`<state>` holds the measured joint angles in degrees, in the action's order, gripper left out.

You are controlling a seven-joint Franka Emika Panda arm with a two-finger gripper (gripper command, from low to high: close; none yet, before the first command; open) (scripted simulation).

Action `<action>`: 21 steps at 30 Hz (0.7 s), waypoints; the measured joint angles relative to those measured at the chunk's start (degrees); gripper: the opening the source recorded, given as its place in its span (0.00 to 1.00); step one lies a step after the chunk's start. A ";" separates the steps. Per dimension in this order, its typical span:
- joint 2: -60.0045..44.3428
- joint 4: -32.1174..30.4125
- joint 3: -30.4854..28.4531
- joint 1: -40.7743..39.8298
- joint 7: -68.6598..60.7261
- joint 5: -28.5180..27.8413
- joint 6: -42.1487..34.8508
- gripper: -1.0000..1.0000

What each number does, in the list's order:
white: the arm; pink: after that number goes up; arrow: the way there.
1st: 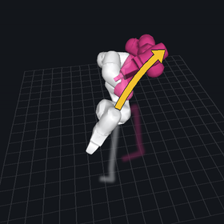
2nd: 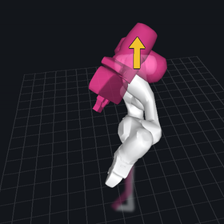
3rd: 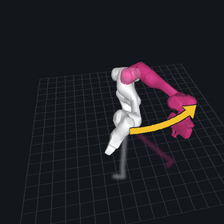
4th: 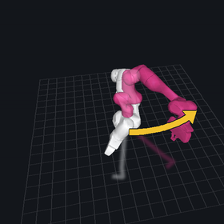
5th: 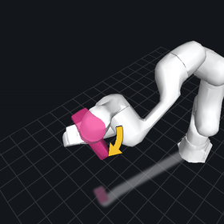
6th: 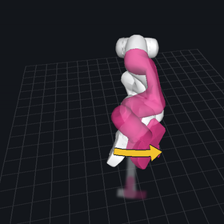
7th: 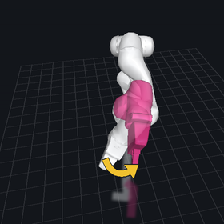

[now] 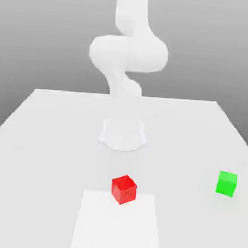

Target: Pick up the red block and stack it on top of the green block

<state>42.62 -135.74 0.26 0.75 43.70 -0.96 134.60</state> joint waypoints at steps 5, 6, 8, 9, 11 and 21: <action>-7.92 -9.37 -0.45 1.70 -5.43 -1.90 6.73 0.50; -9.48 -11.24 -0.70 2.02 -6.58 -2.19 8.06 0.50; -12.64 -15.03 -1.33 2.67 -9.00 -2.69 10.75 0.50; -14.24 -16.97 -1.72 3.00 -10.29 -2.90 12.12 0.50; -17.56 -20.95 -2.52 3.61 -13.12 -3.11 14.93 0.50; -41.72 -34.02 -5.54 6.42 -26.63 -0.76 34.58 0.50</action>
<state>0.90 -169.76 -5.29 7.17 17.07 -1.72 169.19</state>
